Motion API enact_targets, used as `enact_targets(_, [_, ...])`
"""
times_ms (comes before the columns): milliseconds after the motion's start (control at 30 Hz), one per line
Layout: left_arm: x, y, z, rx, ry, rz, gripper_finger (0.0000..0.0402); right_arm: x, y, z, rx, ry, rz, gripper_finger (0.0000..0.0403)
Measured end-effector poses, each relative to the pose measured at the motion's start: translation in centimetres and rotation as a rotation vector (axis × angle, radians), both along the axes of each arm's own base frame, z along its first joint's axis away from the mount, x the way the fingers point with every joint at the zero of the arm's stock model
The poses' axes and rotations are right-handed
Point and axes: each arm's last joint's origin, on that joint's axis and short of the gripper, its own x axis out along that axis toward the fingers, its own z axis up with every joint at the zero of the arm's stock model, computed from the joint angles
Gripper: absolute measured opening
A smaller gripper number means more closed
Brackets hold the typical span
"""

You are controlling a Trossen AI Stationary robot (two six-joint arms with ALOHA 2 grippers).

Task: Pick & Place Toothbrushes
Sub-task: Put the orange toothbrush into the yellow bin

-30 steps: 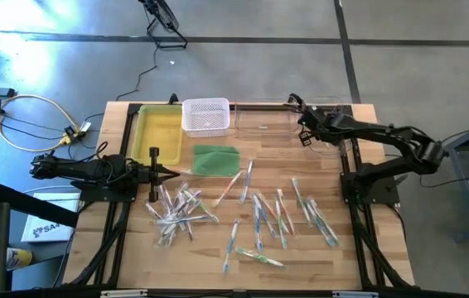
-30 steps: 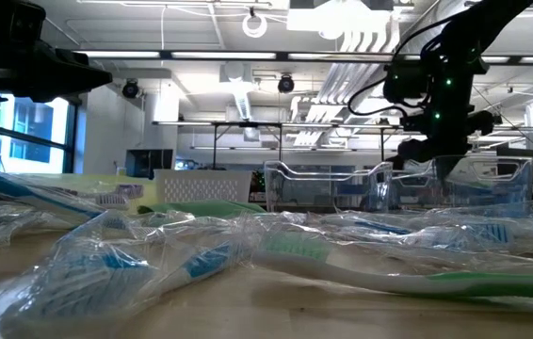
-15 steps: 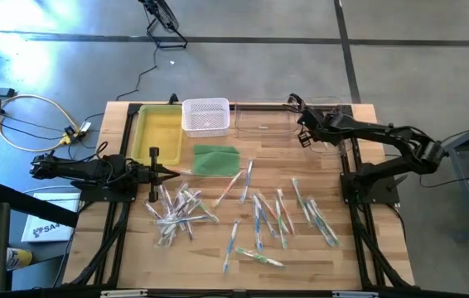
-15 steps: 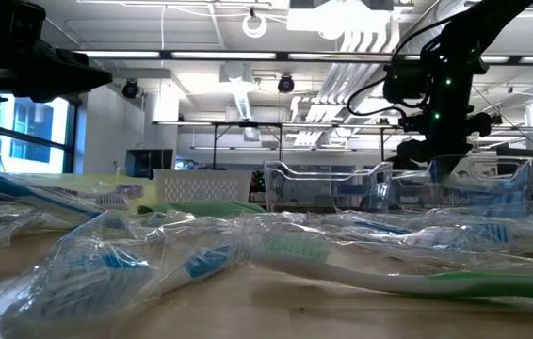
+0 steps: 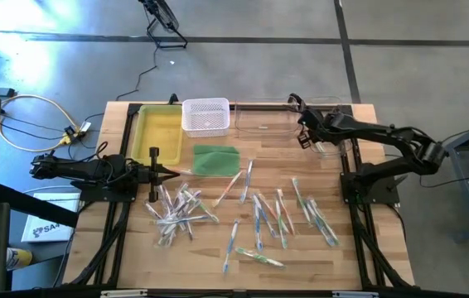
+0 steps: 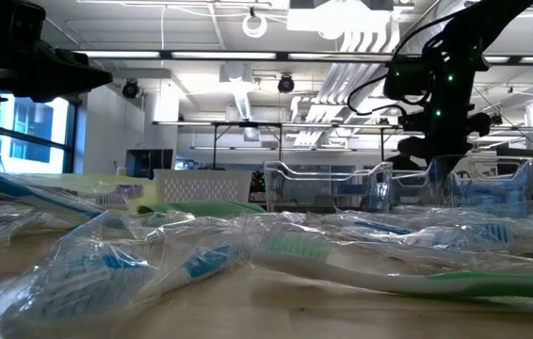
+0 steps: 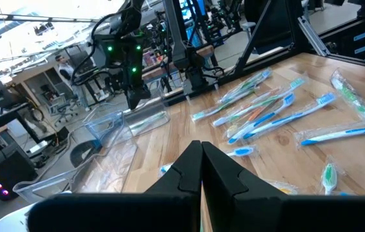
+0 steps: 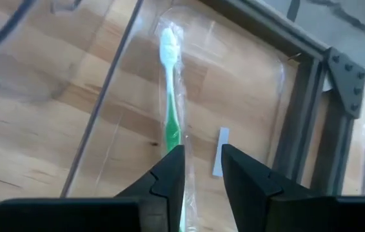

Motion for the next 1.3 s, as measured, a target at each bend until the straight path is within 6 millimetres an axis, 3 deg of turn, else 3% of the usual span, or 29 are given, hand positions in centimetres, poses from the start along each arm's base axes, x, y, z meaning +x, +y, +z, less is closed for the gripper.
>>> enact_targets(367, [0.0, 0.0, 0.0, 0.000, 0.000, 0.000, 0.0003, 0.1, 1.1, 3.8, -0.065, -0.183, 0.062, 0.0075])
enact_targets(533, [0.0, 0.0, 0.0, 0.000, 0.000, 0.000, 0.0003, 0.9, 2.2, 5.3, -0.043, -0.372, 0.173, 0.0060])
enact_targets(733, [0.0, 0.0, 0.0, 0.000, 0.000, -0.002, 0.0003, 1.4, 3.9, 7.3, -0.056, -0.563, 0.308, 0.0009])
enact_targets(867, [0.0, 0.0, 0.0, 0.000, 0.001, -0.008, 0.0003, 1.4, 5.1, 8.5, -0.062, -0.656, 0.385, 0.0003])
enact_targets(1300, [0.0, 0.0, 0.0, 0.000, 0.001, -0.010, 0.0003, 1.6, 8.1, 9.7, 0.044, -0.790, 0.573, 0.0002])
